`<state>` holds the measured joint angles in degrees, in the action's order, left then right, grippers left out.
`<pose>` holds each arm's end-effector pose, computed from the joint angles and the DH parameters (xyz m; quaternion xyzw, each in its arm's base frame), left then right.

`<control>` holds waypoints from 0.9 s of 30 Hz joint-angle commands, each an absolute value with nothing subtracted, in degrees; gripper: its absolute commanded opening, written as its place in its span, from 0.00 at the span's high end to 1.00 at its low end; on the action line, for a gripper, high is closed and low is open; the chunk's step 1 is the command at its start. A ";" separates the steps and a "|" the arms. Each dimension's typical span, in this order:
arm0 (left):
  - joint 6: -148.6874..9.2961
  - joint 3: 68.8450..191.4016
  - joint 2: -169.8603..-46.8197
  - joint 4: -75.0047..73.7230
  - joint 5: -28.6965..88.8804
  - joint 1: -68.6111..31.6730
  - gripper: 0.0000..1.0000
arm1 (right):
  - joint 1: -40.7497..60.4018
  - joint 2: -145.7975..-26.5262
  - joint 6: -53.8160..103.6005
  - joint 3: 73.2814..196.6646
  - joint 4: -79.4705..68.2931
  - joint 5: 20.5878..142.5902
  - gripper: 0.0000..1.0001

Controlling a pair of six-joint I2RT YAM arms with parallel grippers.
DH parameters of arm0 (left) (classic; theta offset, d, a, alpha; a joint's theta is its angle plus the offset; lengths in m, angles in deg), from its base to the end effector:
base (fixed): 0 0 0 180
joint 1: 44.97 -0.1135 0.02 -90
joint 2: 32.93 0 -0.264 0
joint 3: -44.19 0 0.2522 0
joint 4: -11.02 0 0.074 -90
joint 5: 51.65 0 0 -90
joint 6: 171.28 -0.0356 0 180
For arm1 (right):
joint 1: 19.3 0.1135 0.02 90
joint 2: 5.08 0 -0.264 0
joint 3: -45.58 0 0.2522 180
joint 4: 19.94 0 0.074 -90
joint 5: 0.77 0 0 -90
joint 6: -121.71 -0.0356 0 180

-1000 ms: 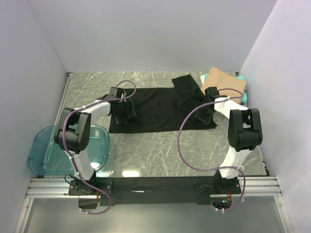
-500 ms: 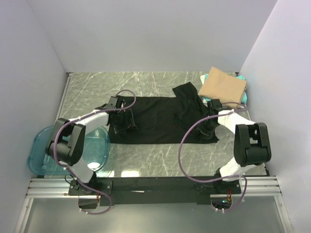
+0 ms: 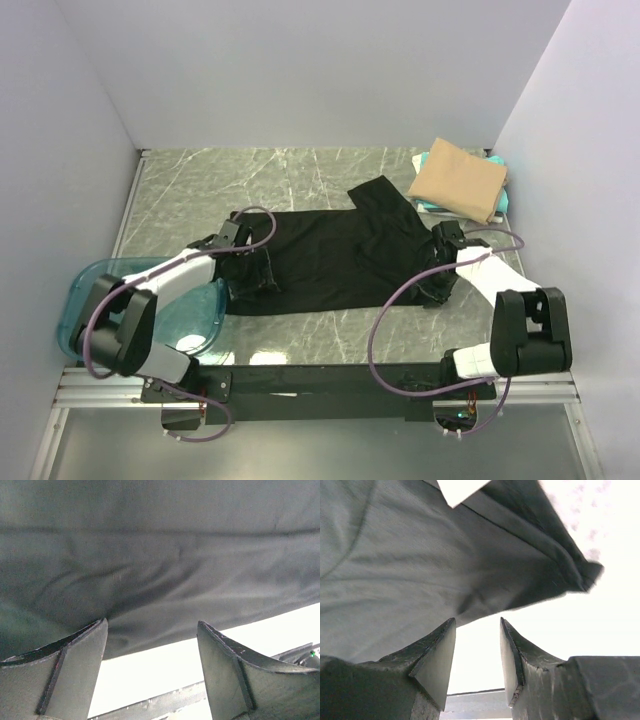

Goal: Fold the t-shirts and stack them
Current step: Fold the tshirt

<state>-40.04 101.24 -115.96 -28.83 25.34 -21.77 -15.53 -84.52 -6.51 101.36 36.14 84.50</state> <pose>0.2351 -0.1095 0.1659 -0.1289 0.9632 -0.2046 0.1169 0.2214 0.0175 0.1641 0.2912 0.9516 0.0704 0.0687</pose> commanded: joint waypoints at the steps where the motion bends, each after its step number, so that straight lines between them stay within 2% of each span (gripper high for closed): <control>1: -39.00 99.88 -111.08 -31.04 25.35 -20.98 0.22 | -15.26 -80.76 -8.28 100.12 38.46 86.94 0.52; 7: -39.70 102.51 -107.47 -33.15 25.43 -20.80 0.21 | -15.26 -74.61 -6.80 103.28 40.40 86.94 0.52; 11: -40.58 106.55 -108.69 -34.21 25.52 -20.80 0.19 | -15.17 -73.11 -4.86 109.94 40.49 85.99 0.52; 17: -41.90 110.68 -115.02 -32.28 25.35 -20.80 0.18 | -15.00 -79.78 -3.19 115.85 37.24 84.92 0.53; 27: -43.48 112.45 -124.42 -28.41 23.24 -20.89 0.19 | -14.82 -92.18 -1.69 114.27 30.82 85.71 0.53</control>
<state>-41.70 110.49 -123.43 -30.64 24.59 -20.98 -15.14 -91.16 -2.95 114.93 33.76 84.91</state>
